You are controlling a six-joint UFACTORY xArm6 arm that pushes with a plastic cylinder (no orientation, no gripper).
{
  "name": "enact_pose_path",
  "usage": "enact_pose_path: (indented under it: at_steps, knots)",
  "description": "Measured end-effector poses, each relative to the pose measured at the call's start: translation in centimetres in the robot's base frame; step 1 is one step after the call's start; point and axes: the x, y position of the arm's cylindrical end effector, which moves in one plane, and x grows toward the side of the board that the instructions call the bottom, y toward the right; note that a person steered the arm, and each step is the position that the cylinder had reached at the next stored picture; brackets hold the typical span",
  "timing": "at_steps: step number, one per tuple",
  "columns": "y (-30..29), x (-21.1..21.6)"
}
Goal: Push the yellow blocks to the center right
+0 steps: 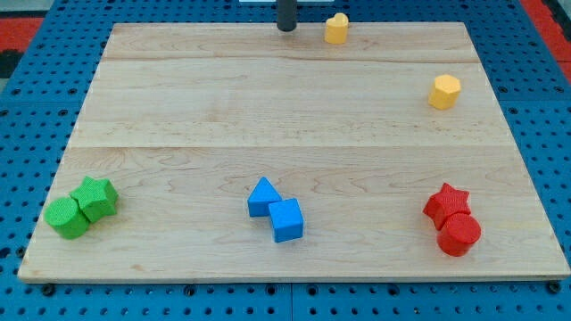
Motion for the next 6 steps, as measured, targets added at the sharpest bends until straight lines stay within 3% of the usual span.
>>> enact_pose_path:
  at_steps: [1, 2, 4, 5, 6]
  knots:
    - [0.6, 0.0]
    - [5.1, 0.5]
    - [12.4, 10.6]
    - [20.9, 4.7]
    - [19.5, 0.1]
